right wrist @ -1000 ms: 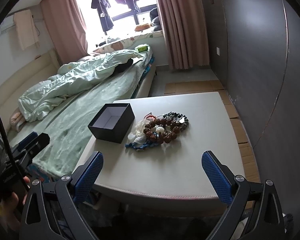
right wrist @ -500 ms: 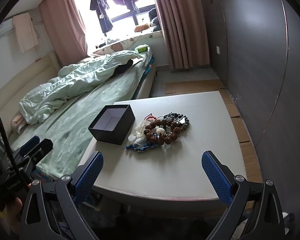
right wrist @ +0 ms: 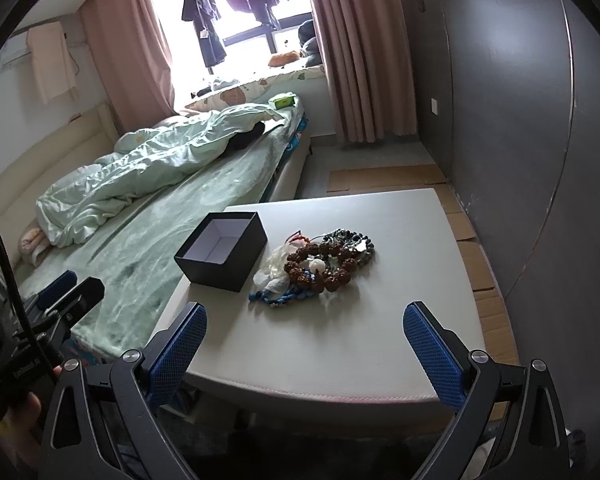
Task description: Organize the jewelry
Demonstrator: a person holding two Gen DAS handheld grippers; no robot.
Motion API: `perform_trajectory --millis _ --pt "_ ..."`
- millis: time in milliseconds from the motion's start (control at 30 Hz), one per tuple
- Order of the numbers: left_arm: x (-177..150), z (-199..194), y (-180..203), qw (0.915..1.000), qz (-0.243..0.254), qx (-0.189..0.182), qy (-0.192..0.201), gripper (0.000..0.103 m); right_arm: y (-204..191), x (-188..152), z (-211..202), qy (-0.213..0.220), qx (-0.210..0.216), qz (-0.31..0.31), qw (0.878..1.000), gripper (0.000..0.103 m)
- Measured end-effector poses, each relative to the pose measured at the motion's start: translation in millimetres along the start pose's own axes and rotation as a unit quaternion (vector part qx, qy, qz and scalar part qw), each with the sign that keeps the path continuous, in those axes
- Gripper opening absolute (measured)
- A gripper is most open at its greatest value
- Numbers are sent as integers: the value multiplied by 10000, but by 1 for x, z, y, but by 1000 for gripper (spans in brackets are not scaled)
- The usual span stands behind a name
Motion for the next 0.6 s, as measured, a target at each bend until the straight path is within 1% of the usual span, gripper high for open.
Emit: perform_trajectory --millis 67,167,300,333,467,600 --pt "1 -1 -2 10000 -31 30 -22 102 -1 0 0 7 32 -10 10000 99" --pt "3 -4 -1 9999 -110 -64 1 102 -1 3 -2 31 14 -37 10000 99" --pt "4 -2 2 9999 98 15 69 102 -1 4 -2 64 17 -28 10000 99" --pt "5 1 1 10000 87 7 22 102 0 3 -2 66 14 -28 10000 99" --pt "10 7 5 9993 -112 -343 -123 102 0 4 -2 86 -1 -43 10000 99" --pt "19 17 14 9990 -16 -387 -223 102 11 6 2 138 -11 114 9998 99"
Point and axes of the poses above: each gripper's, at about its wrist camera, not at the fingertips, and z roughly the way its jaws point, y to its right, x to its top, the point moved 9 cm from there along z, roughly the way its jaws point, and after that the axes turned 12 degrees about -z, right-handed, at the moved point
